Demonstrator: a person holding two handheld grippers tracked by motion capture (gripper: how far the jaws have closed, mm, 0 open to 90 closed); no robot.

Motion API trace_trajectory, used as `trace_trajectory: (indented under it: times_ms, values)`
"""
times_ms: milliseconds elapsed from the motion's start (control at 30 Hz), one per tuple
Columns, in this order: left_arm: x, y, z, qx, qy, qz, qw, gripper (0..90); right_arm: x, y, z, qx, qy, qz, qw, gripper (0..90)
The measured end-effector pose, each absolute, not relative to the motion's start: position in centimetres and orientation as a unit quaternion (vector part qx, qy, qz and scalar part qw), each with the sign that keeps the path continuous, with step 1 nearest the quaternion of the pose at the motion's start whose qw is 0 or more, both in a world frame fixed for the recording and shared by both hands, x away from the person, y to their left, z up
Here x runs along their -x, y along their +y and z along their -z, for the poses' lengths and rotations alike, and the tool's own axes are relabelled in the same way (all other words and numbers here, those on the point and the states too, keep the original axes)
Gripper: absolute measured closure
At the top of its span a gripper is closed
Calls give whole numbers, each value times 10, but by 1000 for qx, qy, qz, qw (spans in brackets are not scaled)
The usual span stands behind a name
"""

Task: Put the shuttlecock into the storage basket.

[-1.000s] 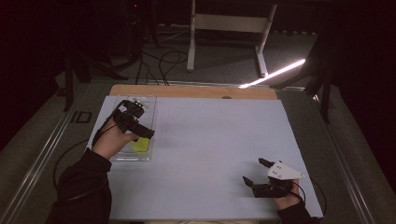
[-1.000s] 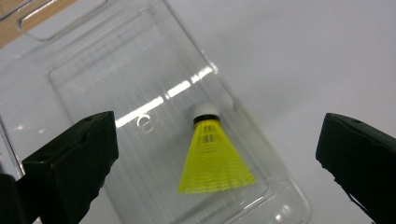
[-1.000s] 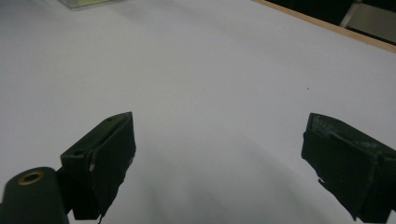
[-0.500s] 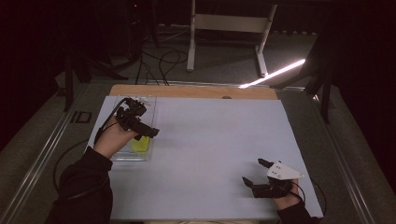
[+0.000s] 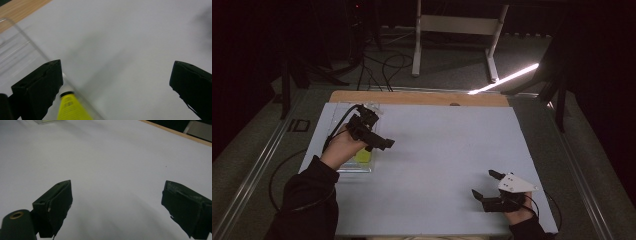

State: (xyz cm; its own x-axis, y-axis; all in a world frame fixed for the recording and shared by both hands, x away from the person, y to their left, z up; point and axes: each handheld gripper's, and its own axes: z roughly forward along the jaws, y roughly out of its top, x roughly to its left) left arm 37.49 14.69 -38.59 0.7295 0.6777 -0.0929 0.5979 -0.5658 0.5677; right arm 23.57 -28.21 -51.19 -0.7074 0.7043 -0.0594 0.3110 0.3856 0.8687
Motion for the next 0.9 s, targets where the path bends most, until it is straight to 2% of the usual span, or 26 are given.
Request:
trace_trajectory:
  times_ms: [900]
  values:
    - [-354, 106, 392, -897, 252, -28, 361, 0, -234, -282, 512, -316, 805, -455, 215, 99]
